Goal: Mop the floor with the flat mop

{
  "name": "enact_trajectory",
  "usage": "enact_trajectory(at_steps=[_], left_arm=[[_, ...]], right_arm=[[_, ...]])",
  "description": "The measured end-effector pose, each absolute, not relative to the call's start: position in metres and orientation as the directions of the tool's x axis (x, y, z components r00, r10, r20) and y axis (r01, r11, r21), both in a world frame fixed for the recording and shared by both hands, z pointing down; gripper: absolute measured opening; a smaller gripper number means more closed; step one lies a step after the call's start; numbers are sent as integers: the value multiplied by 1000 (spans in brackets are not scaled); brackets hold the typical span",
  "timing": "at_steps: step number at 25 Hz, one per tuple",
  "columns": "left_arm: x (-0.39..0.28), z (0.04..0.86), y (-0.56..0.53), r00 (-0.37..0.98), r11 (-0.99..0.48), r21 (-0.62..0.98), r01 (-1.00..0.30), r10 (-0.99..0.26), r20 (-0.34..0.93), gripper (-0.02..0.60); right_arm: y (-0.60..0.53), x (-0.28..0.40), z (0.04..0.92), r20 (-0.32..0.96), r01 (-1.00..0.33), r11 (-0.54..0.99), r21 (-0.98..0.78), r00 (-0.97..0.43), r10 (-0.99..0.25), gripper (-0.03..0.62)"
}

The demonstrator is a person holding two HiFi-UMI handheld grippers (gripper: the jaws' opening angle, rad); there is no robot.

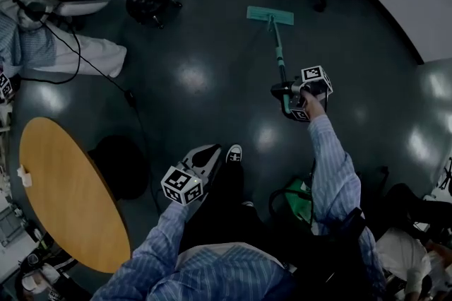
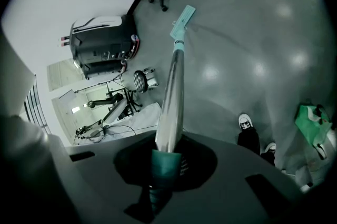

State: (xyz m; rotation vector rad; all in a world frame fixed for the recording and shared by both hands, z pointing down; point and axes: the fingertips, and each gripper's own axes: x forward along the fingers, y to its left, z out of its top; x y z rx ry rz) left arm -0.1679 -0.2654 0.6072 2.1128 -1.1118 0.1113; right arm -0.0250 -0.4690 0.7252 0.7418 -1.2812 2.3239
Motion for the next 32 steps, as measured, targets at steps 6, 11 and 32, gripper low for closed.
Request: enact_trajectory(at_steps=[6,11,32], left_arm=[[-198,630,-258,578,-292,562,-774,-689,437,8],[-194,636,-260,546,-266,551,-791,-714,439,8],[-148,614,-214,609,-368,535,-761,-691,390,8]], right_arm=[[-527,-41,732,616,-542,-516,-664,-787,34,40],[-552,-39,735,609,-531,-518,-671,-793,22,40],[-389,13,724,611,-548,-520,-655,-789,62,38]])
